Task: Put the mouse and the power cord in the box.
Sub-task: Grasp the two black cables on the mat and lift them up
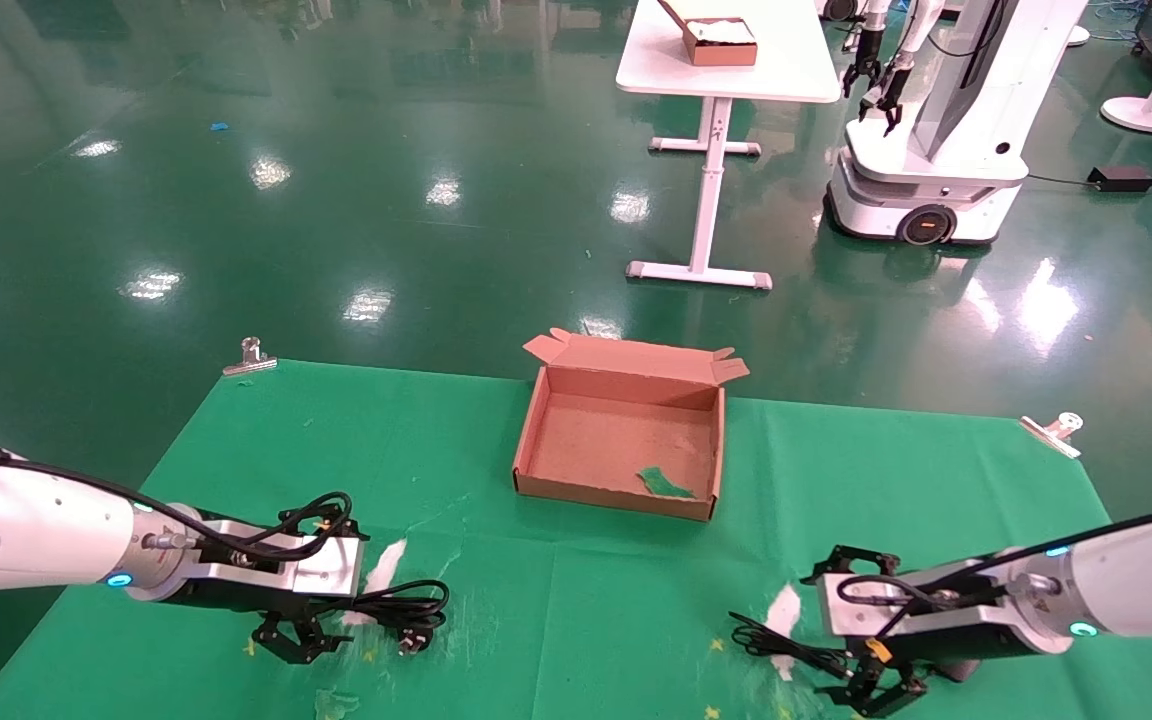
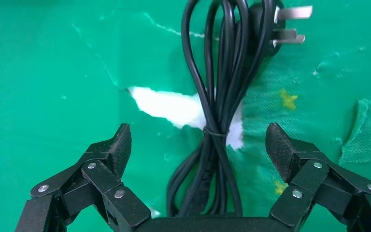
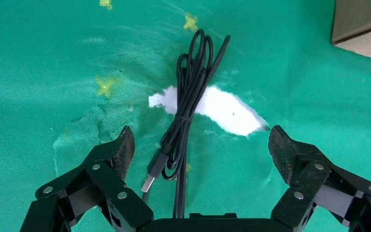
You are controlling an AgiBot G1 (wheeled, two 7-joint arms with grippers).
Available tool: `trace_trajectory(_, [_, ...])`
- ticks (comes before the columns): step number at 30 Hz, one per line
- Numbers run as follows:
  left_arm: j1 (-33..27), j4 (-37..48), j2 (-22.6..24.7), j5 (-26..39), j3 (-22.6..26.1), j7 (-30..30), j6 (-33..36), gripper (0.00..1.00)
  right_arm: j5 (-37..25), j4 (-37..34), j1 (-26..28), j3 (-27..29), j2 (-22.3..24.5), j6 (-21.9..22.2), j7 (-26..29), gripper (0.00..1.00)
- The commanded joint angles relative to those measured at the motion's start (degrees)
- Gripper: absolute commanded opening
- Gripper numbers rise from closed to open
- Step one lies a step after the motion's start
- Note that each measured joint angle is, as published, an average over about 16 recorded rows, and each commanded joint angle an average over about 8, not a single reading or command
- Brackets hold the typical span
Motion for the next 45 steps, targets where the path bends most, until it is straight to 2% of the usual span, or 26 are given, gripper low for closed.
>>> trace_trajectory(1, [-0.3, 0.8, 0.1, 0.1, 0.0, 0.8, 0.1, 0.07, -0.1, -1.0, 0.3, -0.1, -0.4, 0.2, -0.8, 0.0])
trace_trajectory(3, [-0.4, 1.0, 0.2, 0.1, 0.0, 1.0, 0.0, 0.0, -0.2, -1.3, 0.4, -0.1, -0.5, 0.2, -0.9, 0.0])
trace_trajectory(45, [0.0, -0.1, -0.2, -0.2, -0.1, 0.3, 0.3, 0.0, 0.2, 0.0, 0.0, 0.1, 0.1, -0.1, -0.4, 0.0])
